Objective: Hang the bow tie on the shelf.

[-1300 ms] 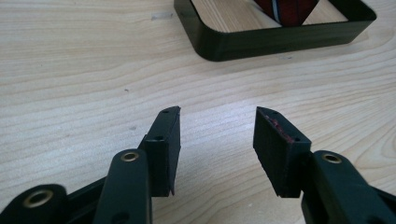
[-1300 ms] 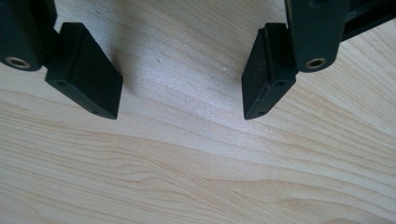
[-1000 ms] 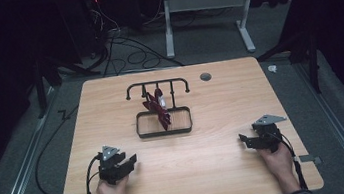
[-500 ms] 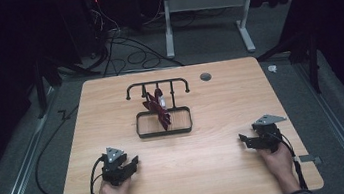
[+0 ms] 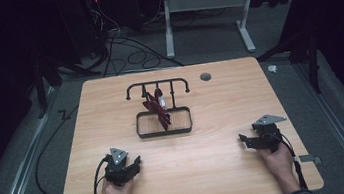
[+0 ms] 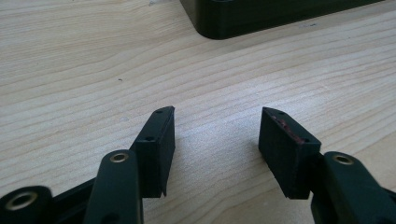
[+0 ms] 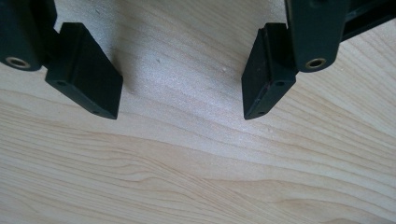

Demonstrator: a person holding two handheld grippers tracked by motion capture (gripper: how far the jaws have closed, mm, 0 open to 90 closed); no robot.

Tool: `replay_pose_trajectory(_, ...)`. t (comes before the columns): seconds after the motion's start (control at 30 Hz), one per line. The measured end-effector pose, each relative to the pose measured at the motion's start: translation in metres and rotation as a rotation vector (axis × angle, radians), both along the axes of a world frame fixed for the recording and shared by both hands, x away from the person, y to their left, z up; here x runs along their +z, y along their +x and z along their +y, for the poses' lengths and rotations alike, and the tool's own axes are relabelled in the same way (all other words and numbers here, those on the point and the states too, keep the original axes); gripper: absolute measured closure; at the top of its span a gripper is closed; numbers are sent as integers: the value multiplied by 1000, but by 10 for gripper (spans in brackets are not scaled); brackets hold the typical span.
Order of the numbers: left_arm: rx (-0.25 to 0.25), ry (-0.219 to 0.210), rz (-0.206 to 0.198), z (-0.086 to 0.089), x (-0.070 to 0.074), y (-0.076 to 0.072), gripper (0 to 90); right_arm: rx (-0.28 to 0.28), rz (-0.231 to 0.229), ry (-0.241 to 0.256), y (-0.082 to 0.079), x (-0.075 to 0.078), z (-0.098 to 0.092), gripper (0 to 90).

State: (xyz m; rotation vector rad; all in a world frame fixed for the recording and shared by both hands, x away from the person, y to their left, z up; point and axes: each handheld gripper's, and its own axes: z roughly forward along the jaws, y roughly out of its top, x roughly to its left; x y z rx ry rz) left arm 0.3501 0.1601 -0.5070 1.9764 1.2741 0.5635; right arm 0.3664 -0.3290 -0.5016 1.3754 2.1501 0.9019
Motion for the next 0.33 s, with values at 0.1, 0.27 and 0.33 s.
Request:
replay_pose_trajectory(0.1, -1, -2, 3, 0, 0, 0, 444, 0, 0, 0, 0, 0, 0, 303)
replay_pose_trajectory(0.27, 1, 0, 3, -1, 0, 0, 416, 0, 0, 0, 0, 0, 0, 303)
replay_pose_trajectory(0.33, 1, 0, 3, -1, 0, 0, 416, 0, 0, 0, 0, 0, 0, 303)
